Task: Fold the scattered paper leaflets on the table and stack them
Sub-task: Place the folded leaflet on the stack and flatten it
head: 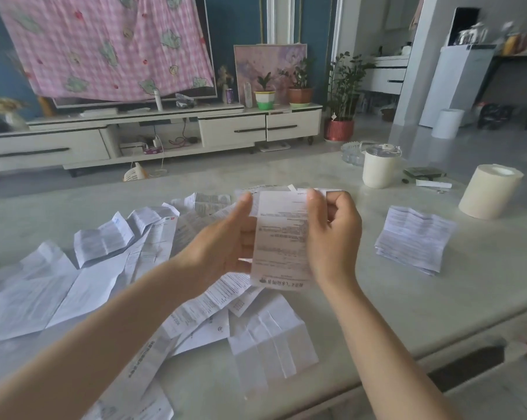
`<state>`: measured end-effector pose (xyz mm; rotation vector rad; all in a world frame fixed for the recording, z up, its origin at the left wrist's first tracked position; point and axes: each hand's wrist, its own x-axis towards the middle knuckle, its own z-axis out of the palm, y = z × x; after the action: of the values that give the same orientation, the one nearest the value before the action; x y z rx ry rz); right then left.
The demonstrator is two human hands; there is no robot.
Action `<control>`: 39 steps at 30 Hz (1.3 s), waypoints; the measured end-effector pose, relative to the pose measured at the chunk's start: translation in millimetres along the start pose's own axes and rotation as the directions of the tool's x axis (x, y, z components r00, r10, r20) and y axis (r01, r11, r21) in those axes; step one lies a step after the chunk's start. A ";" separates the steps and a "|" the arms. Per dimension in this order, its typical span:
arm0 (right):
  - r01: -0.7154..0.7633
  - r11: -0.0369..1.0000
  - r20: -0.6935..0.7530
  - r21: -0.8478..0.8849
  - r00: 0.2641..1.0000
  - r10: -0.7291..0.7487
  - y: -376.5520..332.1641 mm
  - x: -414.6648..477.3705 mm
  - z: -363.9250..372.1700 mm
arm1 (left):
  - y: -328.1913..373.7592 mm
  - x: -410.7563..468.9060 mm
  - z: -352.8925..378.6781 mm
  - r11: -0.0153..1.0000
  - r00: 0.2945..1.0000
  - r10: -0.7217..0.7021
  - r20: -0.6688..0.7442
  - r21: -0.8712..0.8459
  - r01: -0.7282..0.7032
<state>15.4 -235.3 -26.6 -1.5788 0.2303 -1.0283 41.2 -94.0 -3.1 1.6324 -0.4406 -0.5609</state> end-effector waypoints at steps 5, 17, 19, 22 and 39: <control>-0.169 0.985 0.161 0.025 0.973 0.163 -4.1 -0.8 -5.4 | -2.2 -7.1 5.9 0.976 0.981 0.162 -0.111 0.164 -0.143; -0.459 0.886 0.643 0.069 0.700 0.312 0.0 1.9 -31.0 | -3.6 -5.9 3.1 0.975 0.992 -0.004 -0.125 -0.222 -0.024; -0.419 0.904 0.622 0.086 0.731 0.280 1.2 -1.3 -29.9 | -3.9 -4.6 6.5 0.938 0.988 -0.070 -0.136 -0.346 0.018; -0.363 0.929 0.603 0.066 0.757 0.253 2.1 -2.2 -32.4 | -10.7 -0.8 7.6 0.971 0.992 -0.044 -0.120 -0.237 0.014; -0.415 0.903 0.613 -0.109 0.687 0.390 3.3 -0.3 -38.0 | -25.9 4.0 15.7 0.995 0.932 0.087 -0.353 -0.009 -0.097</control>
<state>-10.5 -262.7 -32.2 -1.6476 0.0864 -0.1255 34.3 -105.4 -30.5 1.6360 -0.2400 -0.1938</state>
